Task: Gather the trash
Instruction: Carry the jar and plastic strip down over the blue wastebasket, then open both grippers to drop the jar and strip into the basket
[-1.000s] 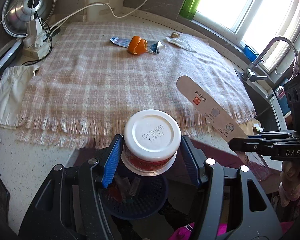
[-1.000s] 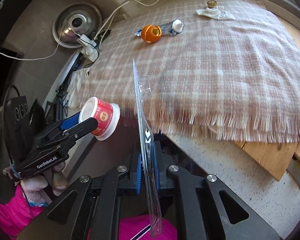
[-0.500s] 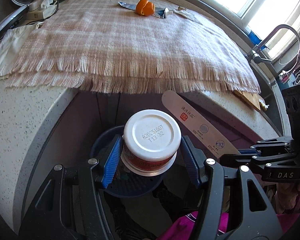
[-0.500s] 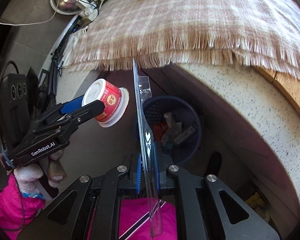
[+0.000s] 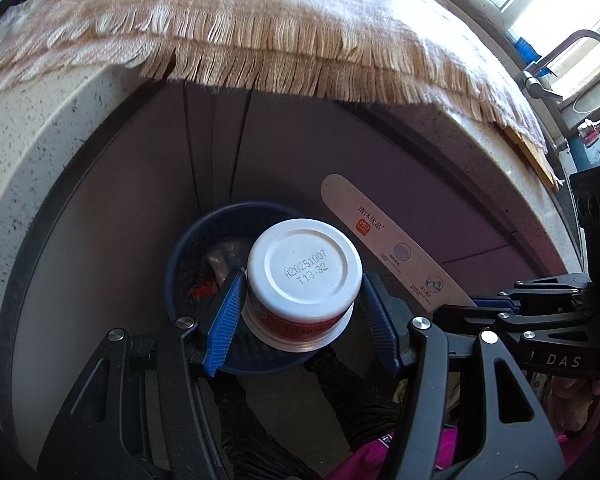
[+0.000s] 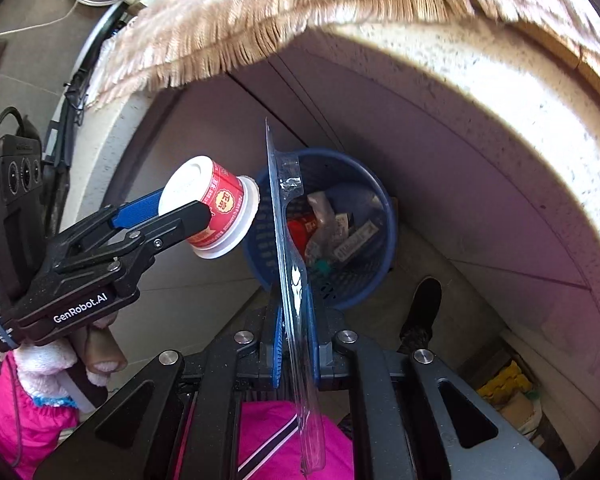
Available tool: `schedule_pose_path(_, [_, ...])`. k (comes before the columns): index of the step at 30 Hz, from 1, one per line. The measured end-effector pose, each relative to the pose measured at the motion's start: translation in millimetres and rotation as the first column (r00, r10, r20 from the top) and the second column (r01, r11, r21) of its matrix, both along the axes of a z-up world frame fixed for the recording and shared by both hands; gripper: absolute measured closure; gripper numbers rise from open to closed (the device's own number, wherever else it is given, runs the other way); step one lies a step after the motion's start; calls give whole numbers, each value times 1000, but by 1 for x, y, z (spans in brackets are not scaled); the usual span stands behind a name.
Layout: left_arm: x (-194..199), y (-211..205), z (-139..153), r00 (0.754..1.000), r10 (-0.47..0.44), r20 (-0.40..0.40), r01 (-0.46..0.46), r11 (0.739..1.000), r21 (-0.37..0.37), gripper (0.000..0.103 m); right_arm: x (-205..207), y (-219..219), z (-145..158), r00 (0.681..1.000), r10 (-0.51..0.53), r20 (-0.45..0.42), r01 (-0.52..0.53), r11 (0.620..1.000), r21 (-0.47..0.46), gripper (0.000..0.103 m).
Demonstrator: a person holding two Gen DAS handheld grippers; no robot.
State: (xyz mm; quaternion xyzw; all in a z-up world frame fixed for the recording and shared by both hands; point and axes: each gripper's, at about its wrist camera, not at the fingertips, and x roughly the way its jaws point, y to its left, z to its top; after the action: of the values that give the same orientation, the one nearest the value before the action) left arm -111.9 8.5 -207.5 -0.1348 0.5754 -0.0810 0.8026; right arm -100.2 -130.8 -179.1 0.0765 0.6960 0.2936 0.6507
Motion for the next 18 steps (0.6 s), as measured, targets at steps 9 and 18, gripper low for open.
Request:
schedule_pose_path(9, [-1,1,-39,998,0,-61,1,1000,13,43,2,14,-41,999,6,-51,-9,997,-72,94])
schedule_pose_path(18, [5,4,-68,994,21,-108,-19,1000,17,43,2,19,-68,997,27,-66,-36,991,-129,94])
